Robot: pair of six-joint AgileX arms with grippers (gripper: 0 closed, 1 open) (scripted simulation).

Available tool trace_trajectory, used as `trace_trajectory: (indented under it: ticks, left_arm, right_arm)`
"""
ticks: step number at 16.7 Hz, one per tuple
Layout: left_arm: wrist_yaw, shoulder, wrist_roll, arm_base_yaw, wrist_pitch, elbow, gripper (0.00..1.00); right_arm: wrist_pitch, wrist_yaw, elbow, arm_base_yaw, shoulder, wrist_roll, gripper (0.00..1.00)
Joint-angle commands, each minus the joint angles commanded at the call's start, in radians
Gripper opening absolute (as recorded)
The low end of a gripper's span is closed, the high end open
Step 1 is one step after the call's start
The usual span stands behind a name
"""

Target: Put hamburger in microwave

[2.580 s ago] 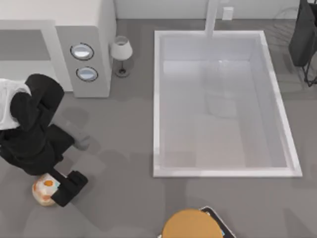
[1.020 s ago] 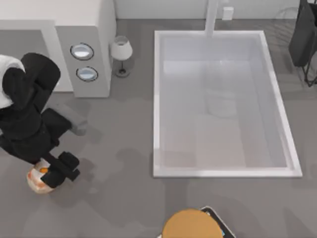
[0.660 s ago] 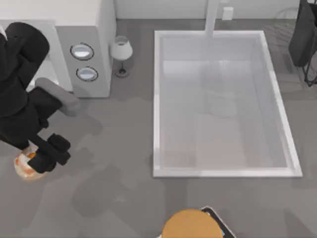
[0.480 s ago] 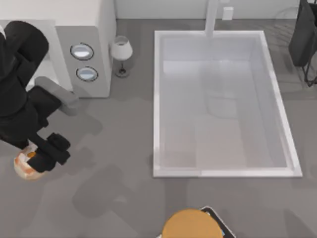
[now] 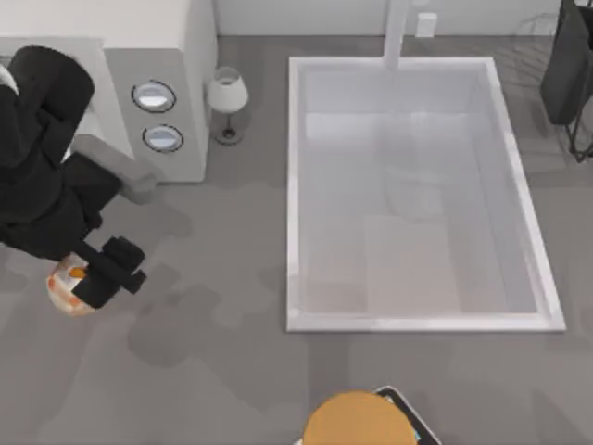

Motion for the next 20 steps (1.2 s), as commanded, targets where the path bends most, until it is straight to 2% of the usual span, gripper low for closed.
trace_trajectory:
  ticks: [3,10,13,17,20]
  left_arm:
    - [0.006,0.047,-0.04,0.04,0.25,-0.059,0.0]
    - [0.053,0.217,-0.168,0.205,1.049,-0.178,0.0]
    - [0.09,0.308,-0.22,0.283,1.344,-0.211,0.0]
    - [0.147,0.409,-0.271,0.372,1.611,-0.227,0.0]
    - [0.181,0.457,-0.294,0.414,1.732,-0.226,0.0]
  right_arm:
    - [0.0,0.0,0.0,0.0,0.0,0.0,1.0]
    - [0.0,0.0,0.0,0.0,0.0,0.0,1.0]
    - [0.0,0.0,0.0,0.0,0.0,0.0,1.0]
    - [0.0,0.0,0.0,0.0,0.0,0.0,1.0]
    - [0.0,0.0,0.0,0.0,0.0,0.0,1.0]
